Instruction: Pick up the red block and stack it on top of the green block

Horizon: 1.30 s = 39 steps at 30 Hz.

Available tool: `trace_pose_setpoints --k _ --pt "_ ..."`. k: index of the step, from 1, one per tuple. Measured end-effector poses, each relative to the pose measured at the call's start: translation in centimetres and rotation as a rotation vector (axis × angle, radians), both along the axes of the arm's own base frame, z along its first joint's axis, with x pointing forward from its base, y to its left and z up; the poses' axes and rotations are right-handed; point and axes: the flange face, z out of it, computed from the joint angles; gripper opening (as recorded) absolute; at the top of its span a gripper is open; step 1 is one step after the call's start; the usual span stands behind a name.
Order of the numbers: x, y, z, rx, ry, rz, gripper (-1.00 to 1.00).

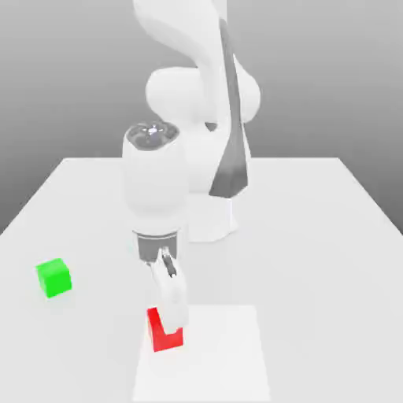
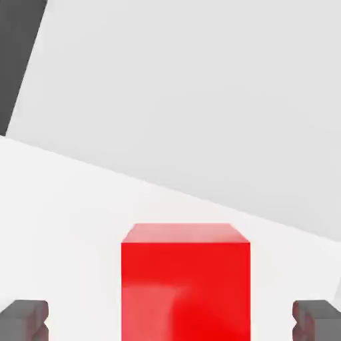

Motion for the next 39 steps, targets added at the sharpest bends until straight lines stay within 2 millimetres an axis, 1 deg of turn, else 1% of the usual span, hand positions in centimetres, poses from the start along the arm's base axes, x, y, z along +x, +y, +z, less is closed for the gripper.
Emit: trace_pose_setpoints --k 3,4,9,10,11,17,22,23,26,27,28,29,30,32,35,36,37,39 --pt "-0.2 0.0 -2.0 0.0 0.004 0.002 0.0" --pt "-0.4 0.0 -2.7 0.0 0.007 0.003 -1.0" --pt "-0.4 0.0 -2.7 0.0 0.004 0.003 -1.0" --pt "-0.4 0.1 -3.0 -0.001 0.006 0.004 -1.0" --pt "-0.4 0.1 -2.8 -0.001 0.005 0.003 -1.0" --pt "0.0 0.0 0.7 0.0 -0.002 0.0 -1.0" --pt "-0.4 0.1 3.2 -0.002 0.005 0.005 -1.0" --pt "-0.6 -0.8 3.5 -0.004 0.009 -0.036 -1.0" --pt "-2.1 -5.5 4.2 -0.012 0.016 -0.256 -1.0" --pt "-3.1 -8.0 4.4 -0.014 0.018 -0.356 -1.0" --pt "-4.4 -10.7 4.7 -0.015 0.019 -0.471 -1.0" --pt "-5.7 -13.1 5.0 -0.016 0.02 -0.582 -1.0" --pt "-7.1 -15.1 5.3 -0.016 0.02 -0.687 -1.0" --pt "-9.7 -18.3 6.0 -0.013 0.018 -0.88 -1.0" --pt "-13.6 -22.0 6.9 -0.002 0.011 -1.142 -1.0" --pt "-14.6 -22.9 6.6 0.0 0.009 -1.203 -1.0" --pt "-15.1 -23.4 5.9 0.002 0.008 -1.235 -1.0" --pt "-15.5 -23.8 4.2 0.002 0.008 -1.259 -1.0"
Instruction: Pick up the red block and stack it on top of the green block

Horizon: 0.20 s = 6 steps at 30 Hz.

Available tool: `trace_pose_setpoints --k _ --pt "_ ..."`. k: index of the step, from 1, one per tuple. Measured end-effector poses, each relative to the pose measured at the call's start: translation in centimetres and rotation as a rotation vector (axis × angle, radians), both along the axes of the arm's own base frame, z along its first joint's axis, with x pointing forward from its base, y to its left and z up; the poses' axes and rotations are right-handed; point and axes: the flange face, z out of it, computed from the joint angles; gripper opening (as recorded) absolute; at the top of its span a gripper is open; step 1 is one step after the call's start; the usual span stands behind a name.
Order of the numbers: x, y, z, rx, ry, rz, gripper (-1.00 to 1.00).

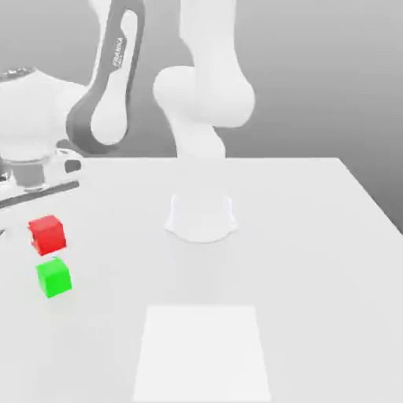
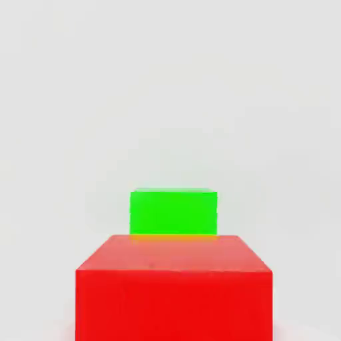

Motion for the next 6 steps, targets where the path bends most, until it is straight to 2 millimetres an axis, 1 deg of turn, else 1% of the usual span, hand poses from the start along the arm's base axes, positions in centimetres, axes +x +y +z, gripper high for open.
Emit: trace_pose_setpoints --k 2,3,6 --pt "-0.1 0.0 -1.9 0.001 0.0 -0.006 -1.0" --pt "-0.1 0.0 -2.9 0.001 -0.001 -0.005 1.0" --pt "-0.1 0.1 -2.9 0.001 -0.001 -0.005 1.0"
